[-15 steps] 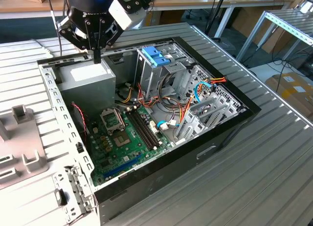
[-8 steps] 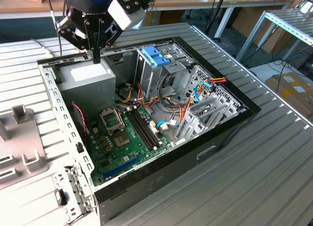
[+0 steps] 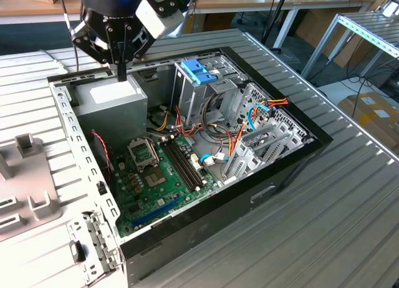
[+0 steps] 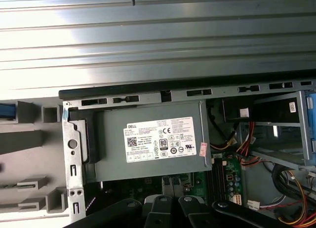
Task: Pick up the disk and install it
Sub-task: 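Reach for the disk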
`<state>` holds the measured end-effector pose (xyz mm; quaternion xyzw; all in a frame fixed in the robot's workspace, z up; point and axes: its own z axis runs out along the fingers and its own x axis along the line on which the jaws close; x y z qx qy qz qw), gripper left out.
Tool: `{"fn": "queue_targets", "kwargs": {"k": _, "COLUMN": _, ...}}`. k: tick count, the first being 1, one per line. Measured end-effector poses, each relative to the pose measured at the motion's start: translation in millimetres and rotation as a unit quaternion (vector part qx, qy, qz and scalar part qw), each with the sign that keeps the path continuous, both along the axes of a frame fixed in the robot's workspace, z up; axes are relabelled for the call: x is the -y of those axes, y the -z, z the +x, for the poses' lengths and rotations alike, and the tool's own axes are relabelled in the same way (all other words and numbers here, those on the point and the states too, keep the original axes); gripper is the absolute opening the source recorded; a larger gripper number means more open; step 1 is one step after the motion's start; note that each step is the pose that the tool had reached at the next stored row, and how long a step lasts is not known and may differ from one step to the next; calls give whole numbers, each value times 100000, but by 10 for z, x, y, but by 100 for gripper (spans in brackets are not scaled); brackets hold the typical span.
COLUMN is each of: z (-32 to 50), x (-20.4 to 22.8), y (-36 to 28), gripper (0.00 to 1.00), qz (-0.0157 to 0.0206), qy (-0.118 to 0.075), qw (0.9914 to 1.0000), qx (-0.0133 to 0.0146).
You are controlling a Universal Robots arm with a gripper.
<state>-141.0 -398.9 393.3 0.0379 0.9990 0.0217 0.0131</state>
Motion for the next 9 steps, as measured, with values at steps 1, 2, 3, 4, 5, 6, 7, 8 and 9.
{"fn": "queue_targets", "kwargs": {"k": 1, "z": -2, "x": 0, "y": 0, "gripper": 11, "qz": 2, "qy": 1, "qw": 100000, "qx": 2}}
{"fn": "queue_targets", "kwargs": {"k": 2, "z": -5, "x": 0, "y": 0, "gripper": 11, "qz": 2, "qy": 2, "qw": 100000, "qx": 2}}
{"fn": "queue_targets", "kwargs": {"k": 3, "z": -7, "x": 0, "y": 0, "gripper": 11, "qz": 1, "qy": -1, "qw": 100000, "qx": 1}}
{"fn": "queue_targets", "kwargs": {"k": 4, "z": -10, "x": 0, "y": 0, "gripper": 11, "qz": -1, "qy": -2, "qw": 100000, "qx": 1}}
{"fn": "queue_targets", "kwargs": {"k": 5, "z": -13, "x": 0, "y": 0, "gripper": 11, "qz": 1, "qy": 0, "qw": 100000, "qx": 0}}
{"fn": "queue_targets", "kwargs": {"k": 6, "z": -15, "x": 0, "y": 0, "gripper": 11, "qz": 3, "qy": -2, "qw": 100000, "qx": 1}}
{"fn": "queue_targets", "kwargs": {"k": 7, "z": -18, "x": 0, "y": 0, "gripper": 11, "qz": 2, "qy": -2, "qw": 100000, "qx": 1}}
{"fn": "queue_targets", "kwargs": {"k": 8, "z": -21, "x": 0, "y": 0, "gripper": 11, "qz": 2, "qy": -2, "qw": 100000, "qx": 1}}
{"fn": "queue_targets", "kwargs": {"k": 9, "z": -25, "x": 0, "y": 0, "gripper": 11, "qz": 4, "qy": -1, "qw": 100000, "qx": 1}}
